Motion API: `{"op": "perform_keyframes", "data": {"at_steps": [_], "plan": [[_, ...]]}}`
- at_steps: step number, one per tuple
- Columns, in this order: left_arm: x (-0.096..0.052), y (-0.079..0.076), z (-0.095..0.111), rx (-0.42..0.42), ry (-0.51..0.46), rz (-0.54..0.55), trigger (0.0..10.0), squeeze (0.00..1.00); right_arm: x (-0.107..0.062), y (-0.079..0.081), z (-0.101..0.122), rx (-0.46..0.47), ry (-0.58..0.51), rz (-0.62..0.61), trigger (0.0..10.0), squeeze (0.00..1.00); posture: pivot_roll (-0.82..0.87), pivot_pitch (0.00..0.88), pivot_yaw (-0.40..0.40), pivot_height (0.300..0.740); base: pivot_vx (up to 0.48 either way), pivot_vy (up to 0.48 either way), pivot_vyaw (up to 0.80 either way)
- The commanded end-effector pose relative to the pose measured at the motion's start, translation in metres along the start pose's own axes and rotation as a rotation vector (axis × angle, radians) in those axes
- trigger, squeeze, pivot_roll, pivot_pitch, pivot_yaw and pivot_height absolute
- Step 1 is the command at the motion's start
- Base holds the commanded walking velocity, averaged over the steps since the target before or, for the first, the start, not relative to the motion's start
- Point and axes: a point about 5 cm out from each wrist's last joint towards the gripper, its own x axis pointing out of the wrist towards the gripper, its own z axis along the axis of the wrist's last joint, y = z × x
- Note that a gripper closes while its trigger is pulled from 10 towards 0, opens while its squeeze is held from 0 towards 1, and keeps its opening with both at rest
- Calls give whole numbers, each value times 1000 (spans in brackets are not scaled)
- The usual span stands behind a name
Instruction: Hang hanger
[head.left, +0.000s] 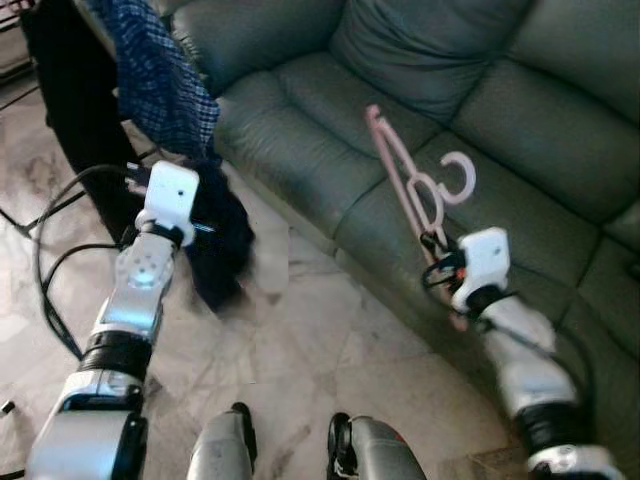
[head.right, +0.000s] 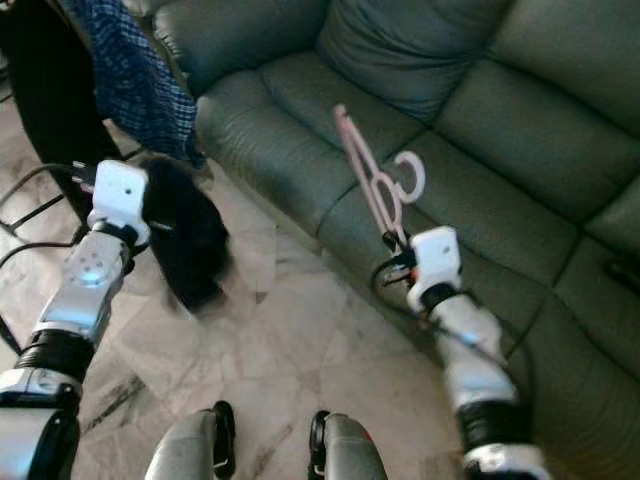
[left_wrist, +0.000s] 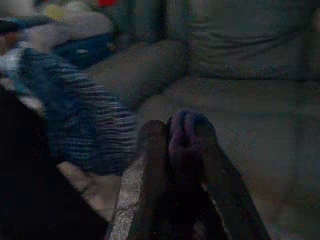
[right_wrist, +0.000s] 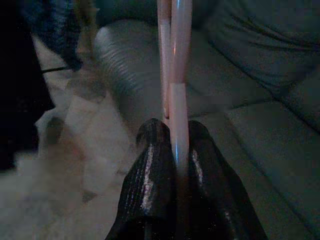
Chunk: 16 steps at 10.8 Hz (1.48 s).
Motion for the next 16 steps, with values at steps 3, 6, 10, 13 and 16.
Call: {"op": "perform_keyframes", "data": {"at_steps": [3,6,10,13,16], "plan": [[1,-6,10,86,-80,-129,10000,0,-18,17,1,17,71,393,10000,0,16,188,-66,740,0,0,0],[5,-7,21,201,-131,-229,10000,0,-27,2,5,2,144,498,10000,0,12,189,-67,740,0,0,0],[4,-4,23,152,-140,-253,10000,0,-53,-13,2,24,277,626,10000,0,17,192,-69,740,0,0,0],[15,9,40,180,-179,-112,10000,0,-66,-9,3,55,341,738,10000,0,17,197,-71,740,0,0,0],[25,26,51,14,-138,79,10000,0,-58,1,-7,-15,333,667,10000,0,19,205,-64,740,0,0,0]]}}
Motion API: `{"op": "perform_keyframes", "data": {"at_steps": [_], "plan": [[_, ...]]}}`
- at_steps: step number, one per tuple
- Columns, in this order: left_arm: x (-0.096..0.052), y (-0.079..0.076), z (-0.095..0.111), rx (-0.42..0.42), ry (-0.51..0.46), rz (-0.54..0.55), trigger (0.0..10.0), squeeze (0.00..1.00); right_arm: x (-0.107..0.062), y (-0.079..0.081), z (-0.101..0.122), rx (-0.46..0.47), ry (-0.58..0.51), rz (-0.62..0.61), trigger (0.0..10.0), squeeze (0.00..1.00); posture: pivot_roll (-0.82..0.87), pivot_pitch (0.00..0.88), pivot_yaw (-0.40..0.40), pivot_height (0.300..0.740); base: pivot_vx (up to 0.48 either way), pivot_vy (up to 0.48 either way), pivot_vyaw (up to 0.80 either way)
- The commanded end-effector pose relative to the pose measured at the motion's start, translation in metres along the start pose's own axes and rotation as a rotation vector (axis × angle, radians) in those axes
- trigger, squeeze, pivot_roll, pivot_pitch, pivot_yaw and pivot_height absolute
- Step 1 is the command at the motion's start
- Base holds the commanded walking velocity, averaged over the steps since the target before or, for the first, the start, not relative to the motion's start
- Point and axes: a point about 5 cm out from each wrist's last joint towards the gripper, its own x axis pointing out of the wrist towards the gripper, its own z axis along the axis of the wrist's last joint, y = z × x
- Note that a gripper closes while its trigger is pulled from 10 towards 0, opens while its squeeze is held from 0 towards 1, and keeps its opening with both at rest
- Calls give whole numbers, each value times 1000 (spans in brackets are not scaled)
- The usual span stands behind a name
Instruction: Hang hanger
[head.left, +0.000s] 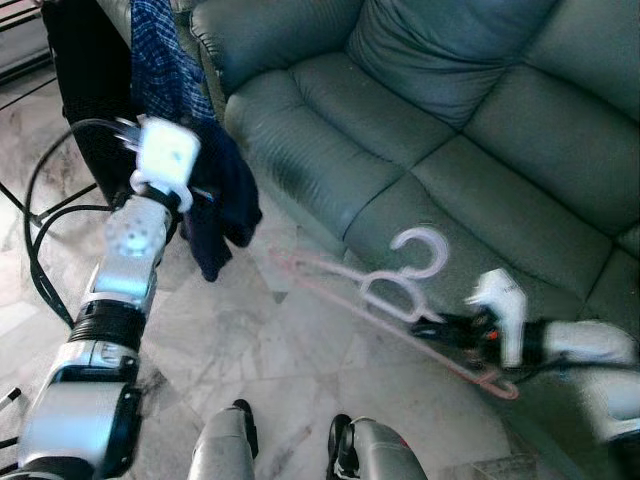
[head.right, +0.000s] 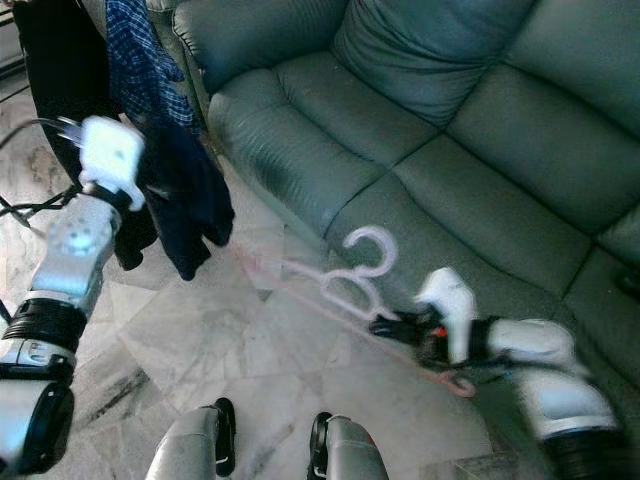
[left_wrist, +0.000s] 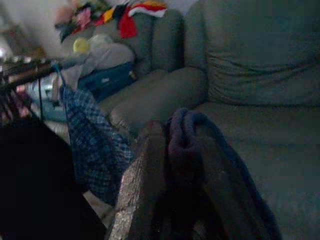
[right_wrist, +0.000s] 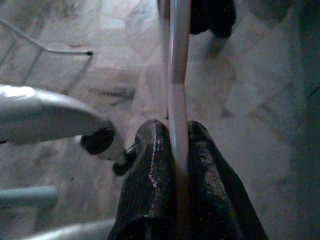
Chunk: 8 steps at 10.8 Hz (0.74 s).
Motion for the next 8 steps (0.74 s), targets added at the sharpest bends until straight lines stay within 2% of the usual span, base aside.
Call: {"op": "perform_keyframes", "data": {"at_steps": [1,2,4,5,6,8], "plan": [[6,0,12,-36,-7,19,10000,0,7,-4,2,-58,-26,-83,10000,0,20,208,-62,740,0,0,0],[6,-3,13,-37,4,10,10000,0,11,-4,4,-69,-43,-98,10000,0,21,211,-61,740,0,0,0],[0,-29,20,6,-15,-148,10000,0,25,-5,10,-98,-68,-130,10000,0,27,214,-63,740,0,0,0],[-1,-32,21,8,-23,-167,10000,0,26,-6,10,-99,-72,-137,10000,0,29,214,-64,740,0,0,0],[-9,-47,33,-21,-116,-304,10000,0,27,-14,11,-120,-75,-203,10000,0,31,215,-66,740,0,0,0],[-18,-63,48,-62,-176,-429,10000,0,26,-24,11,-119,-84,-281,10000,0,28,214,-65,740,0,0,0]]}}
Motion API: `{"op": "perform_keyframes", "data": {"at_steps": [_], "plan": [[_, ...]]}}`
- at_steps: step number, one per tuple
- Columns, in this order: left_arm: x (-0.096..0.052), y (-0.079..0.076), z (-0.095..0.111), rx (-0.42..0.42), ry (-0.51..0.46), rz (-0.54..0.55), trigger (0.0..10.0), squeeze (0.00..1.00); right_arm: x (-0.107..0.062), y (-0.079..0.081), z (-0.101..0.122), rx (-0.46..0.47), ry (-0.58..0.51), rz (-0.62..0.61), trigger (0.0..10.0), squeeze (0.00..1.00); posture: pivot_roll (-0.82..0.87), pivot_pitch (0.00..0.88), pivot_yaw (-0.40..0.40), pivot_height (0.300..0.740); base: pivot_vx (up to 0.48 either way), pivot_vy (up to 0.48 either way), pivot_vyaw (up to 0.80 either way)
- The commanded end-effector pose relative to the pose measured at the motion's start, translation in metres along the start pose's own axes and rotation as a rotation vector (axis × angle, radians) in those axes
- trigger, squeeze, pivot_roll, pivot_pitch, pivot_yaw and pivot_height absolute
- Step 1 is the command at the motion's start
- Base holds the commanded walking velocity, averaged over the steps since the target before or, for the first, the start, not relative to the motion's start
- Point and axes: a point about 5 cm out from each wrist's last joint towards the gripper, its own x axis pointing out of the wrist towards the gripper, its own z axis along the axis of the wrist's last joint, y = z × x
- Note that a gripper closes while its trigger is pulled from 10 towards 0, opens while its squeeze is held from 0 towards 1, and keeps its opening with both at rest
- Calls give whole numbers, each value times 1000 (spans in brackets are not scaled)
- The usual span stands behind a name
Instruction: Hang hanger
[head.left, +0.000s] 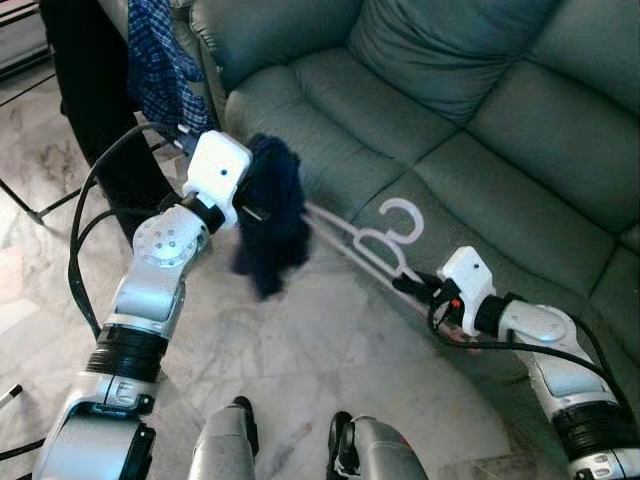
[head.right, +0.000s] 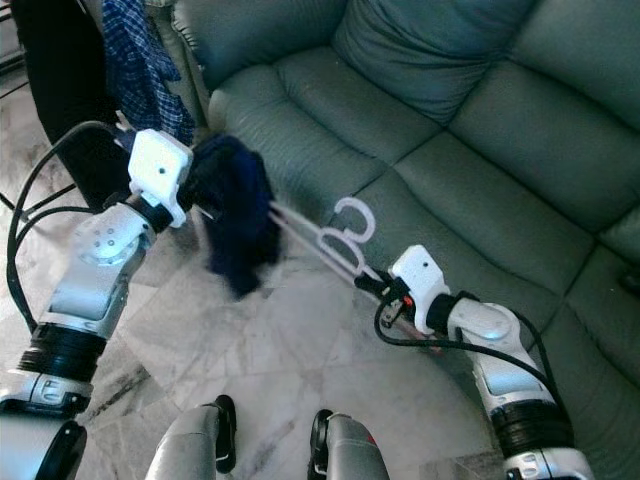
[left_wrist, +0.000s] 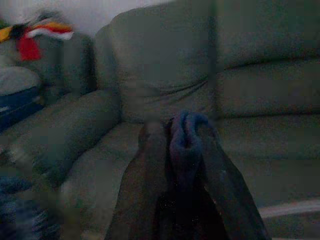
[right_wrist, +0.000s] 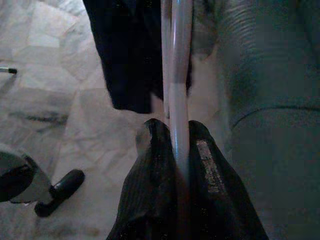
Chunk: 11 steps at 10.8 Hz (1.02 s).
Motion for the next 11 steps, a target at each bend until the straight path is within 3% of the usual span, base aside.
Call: {"op": "perform_keyframes", "data": {"at_steps": [1,3,4,7,8,10,11], "plan": [[4,-12,18,-8,-81,-79,10000,0,-4,-6,-4,1,19,-50,10000,0,28,214,-65,740,0,0,0],[5,-9,20,-6,-51,-63,10000,0,-6,-30,-1,-56,15,-275,10000,0,26,214,-63,740,0,0,0],[2,-4,9,-21,31,-25,10000,0,-16,-53,10,-78,-44,-458,10000,0,25,213,-60,740,0,0,0],[-5,-4,-10,-13,169,3,10000,0,-19,-64,22,-105,-104,-555,10000,0,25,211,-57,740,0,0,0],[-8,2,-24,-22,271,72,10000,0,-15,-60,25,-89,-134,-523,10000,0,26,210,-57,740,0,0,0],[-13,15,-40,-83,378,242,10000,0,-7,-43,29,-81,-159,-364,10000,0,22,208,-53,740,0,0,0],[-21,29,-53,-70,451,406,10000,0,-6,-29,27,-79,-151,-209,10000,0,20,205,-51,740,0,0,0]]}}
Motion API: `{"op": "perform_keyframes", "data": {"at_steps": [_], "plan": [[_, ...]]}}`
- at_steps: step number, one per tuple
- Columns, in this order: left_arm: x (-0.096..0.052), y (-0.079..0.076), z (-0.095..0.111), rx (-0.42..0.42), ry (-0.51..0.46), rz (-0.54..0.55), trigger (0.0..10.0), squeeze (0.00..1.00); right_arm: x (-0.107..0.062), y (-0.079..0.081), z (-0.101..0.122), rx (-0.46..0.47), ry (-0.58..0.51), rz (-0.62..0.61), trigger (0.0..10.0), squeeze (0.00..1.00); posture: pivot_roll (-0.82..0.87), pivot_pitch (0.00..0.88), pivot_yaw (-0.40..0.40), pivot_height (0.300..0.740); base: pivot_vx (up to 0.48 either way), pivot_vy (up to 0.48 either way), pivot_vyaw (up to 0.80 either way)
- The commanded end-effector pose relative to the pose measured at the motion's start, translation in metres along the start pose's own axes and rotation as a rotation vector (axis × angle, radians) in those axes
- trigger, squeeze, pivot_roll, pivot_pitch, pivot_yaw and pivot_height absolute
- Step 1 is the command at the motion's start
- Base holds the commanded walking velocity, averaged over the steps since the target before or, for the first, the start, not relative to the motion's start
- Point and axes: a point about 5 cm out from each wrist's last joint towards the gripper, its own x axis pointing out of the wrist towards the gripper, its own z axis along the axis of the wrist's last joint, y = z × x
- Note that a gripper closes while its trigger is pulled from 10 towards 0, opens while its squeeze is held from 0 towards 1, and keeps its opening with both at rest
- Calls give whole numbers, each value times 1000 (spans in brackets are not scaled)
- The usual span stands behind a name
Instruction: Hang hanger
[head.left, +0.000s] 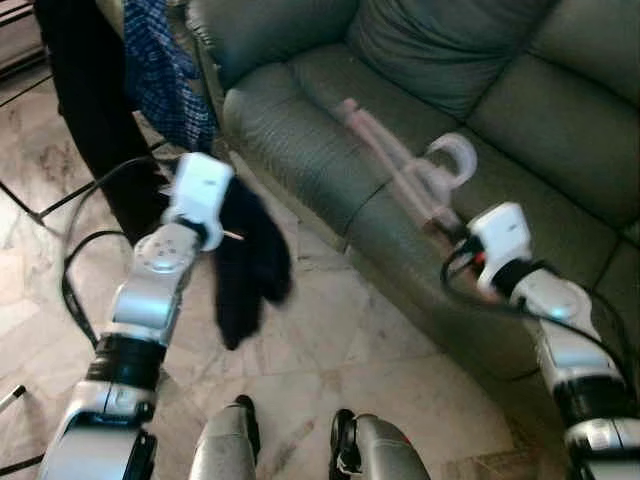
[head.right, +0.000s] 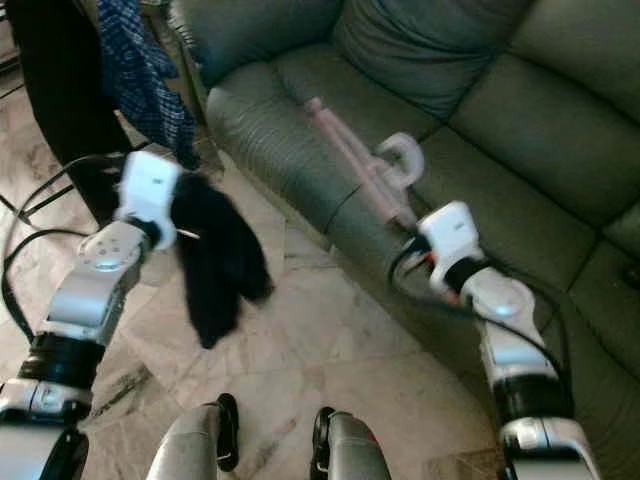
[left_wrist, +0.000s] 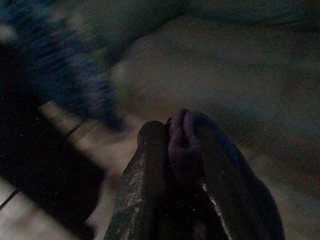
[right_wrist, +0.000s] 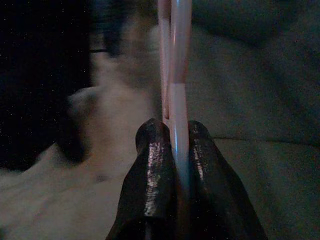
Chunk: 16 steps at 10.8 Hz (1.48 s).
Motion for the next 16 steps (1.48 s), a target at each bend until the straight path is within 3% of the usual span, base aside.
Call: {"op": "perform_keyframes", "data": {"at_steps": [1,5,6,9,11,15,16], "plan": [[1,5,4,-1,-3,49,10000,0,-4,3,-2,16,14,55,10000,0,20,203,-52,740,0,0,0],[0,-6,11,-33,-18,-15,10000,0,-8,32,-21,127,128,338,10000,0,32,197,-56,740,0,0,0],[-6,-22,20,2,-77,-146,10000,0,-4,41,-30,148,176,379,10000,0,35,196,-57,740,0,0,0],[-17,-42,30,68,-130,-317,10000,0,5,46,-36,141,205,390,10000,0,52,195,-62,740,0,0,0],[-28,-47,35,144,-188,-444,10000,0,9,35,-37,106,210,288,10000,0,48,195,-65,740,0,0,0],[-43,-61,57,149,-352,-627,10000,0,16,17,-34,138,153,96,10000,0,50,189,-68,740,0,0,0],[-56,-79,72,204,-451,-772,10000,0,33,7,-17,254,43,-52,10000,0,49,189,-71,740,0,0,0]]}}
